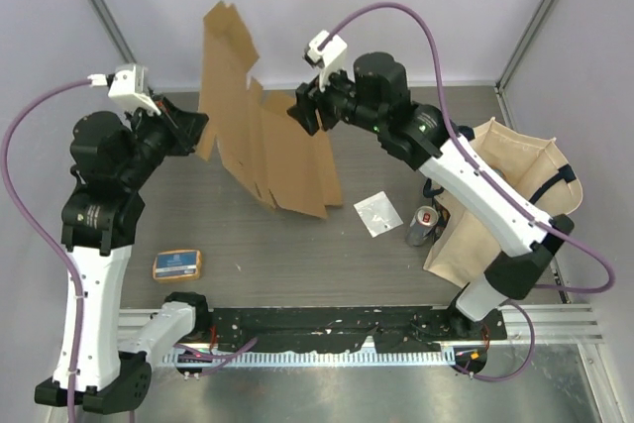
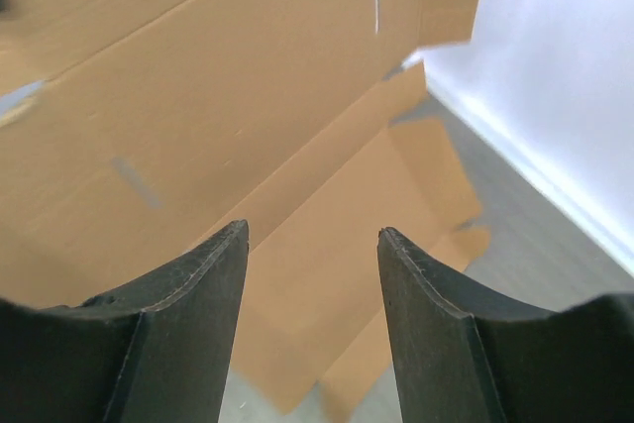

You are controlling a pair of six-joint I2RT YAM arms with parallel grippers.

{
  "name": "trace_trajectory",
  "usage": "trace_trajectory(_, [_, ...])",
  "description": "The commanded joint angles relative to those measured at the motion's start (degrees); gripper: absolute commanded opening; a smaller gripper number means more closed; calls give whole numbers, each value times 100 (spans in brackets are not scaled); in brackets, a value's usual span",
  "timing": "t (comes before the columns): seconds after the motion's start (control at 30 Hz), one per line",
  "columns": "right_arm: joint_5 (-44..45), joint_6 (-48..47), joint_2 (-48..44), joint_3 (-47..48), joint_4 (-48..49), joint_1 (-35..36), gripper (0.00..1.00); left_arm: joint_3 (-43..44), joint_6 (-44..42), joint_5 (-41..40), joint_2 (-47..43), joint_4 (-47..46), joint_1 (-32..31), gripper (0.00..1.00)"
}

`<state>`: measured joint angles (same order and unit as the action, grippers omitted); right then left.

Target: Fold the paper box

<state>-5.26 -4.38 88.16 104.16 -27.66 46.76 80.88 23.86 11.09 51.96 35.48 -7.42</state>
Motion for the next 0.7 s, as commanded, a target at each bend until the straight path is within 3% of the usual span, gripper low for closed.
trace_trajectory(0.0, [-203,-826,289,1026,199,-150,60,928,-549,726,235,195,21,12])
trace_trajectory(0.17, [-817,-1364,456,1607,366,-456,64,1650,-742,1000,499,485,21,14])
trace_trajectory(0.33, [-950,-1223,711,1792,700,-1098,67,1326,-637,1280,358,328,21,14])
trace_trajectory(0.47, [-1268,-557,974,1748,807,-1748,70,825,-277,1194,279,-49,30,9])
trace_trajectory(0.53, [-1127,-284,1028,1399,675,-1802,70,431,232,1045,349,-68,21,24])
trace_trajectory(0.57, [-1066,-117,1002,1162,605,-1802,70,228,451,870,384,-85,21,50])
trace_trajectory(0.6, [-961,67,958,855,700,-1811,69,17,793,781,472,-94,21,62])
trace_trajectory(0.67, [-863,428,712,-173,1024,-1802,70,-563,1163,414,612,176,21,74])
